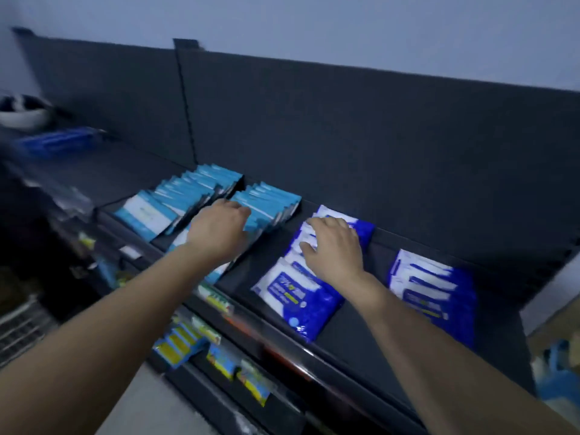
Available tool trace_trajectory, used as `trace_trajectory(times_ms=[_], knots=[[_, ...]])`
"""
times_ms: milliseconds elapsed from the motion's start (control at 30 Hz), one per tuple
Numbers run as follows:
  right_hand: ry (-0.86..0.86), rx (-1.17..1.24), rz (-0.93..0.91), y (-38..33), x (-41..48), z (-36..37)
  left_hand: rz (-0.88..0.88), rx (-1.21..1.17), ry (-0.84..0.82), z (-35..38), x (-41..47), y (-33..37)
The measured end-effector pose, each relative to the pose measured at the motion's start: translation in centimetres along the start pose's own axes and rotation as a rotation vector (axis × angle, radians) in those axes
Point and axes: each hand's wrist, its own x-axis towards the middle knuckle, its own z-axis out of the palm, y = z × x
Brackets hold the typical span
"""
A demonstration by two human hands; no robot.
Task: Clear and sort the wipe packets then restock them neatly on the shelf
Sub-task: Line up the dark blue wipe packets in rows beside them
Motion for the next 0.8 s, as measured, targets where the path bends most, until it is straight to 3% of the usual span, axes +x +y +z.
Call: trace_trajectory(times_ms=[367, 800], knots=[[-0.175, 0.109, -0.479, -27.2, 0.6, 6.4, -0.410, 0.226, -0.097, -3.6, -16.9, -24.3], [-0.355, 0.146, -0.745, -52.9, -2.4, 15.2, -0.750, 0.268, -0.231, -3.6, -33.5, -44.5]])
